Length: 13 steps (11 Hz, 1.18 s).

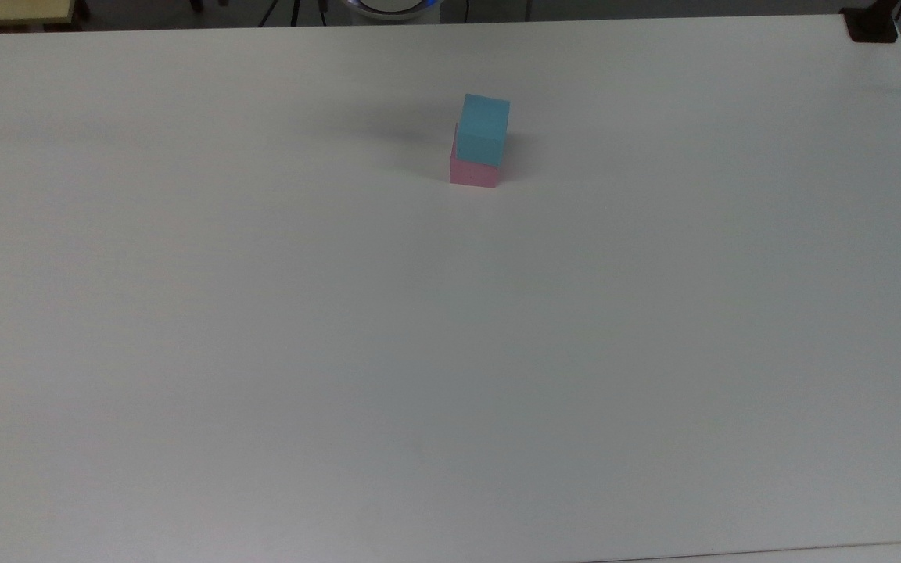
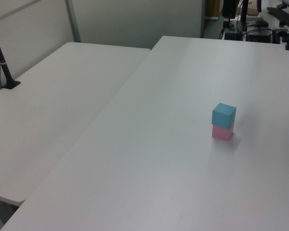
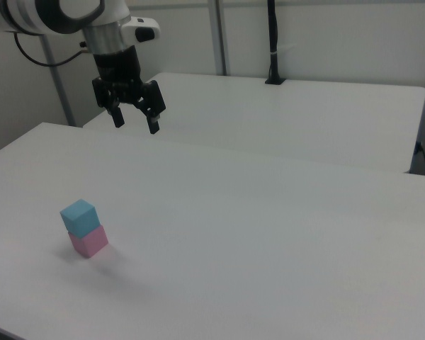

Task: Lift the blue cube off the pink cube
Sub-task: 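Move the gripper toward the blue cube stacked on the pink cube, then lower the open gripper around the light-blue cube and close it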

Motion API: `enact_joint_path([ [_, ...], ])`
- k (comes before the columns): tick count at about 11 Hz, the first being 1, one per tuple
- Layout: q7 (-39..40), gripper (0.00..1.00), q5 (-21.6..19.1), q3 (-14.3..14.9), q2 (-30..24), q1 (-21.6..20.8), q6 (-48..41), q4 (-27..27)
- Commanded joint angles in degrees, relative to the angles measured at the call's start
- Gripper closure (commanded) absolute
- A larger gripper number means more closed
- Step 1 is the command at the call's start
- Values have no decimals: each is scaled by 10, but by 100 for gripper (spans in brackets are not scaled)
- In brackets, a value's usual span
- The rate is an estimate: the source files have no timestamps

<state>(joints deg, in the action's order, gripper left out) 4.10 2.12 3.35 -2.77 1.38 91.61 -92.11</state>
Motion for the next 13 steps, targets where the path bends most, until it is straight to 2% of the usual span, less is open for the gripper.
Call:
enact_joint_path([
  [1,44,0,3,-4,2,-7,-5,-10],
  [2,79,0,5,-13,3,-10,-17,-14],
  [4,59,0,4,-27,9,-26,-34,-23],
  [7,-68,0,-8,-34,22,-73,-26,-67],
  [9,-141,0,-27,-37,37,-96,32,-109],
  [11,-221,0,-27,-58,62,-110,75,-130],
  [13,-241,0,-26,-64,79,-117,91,-140],
])
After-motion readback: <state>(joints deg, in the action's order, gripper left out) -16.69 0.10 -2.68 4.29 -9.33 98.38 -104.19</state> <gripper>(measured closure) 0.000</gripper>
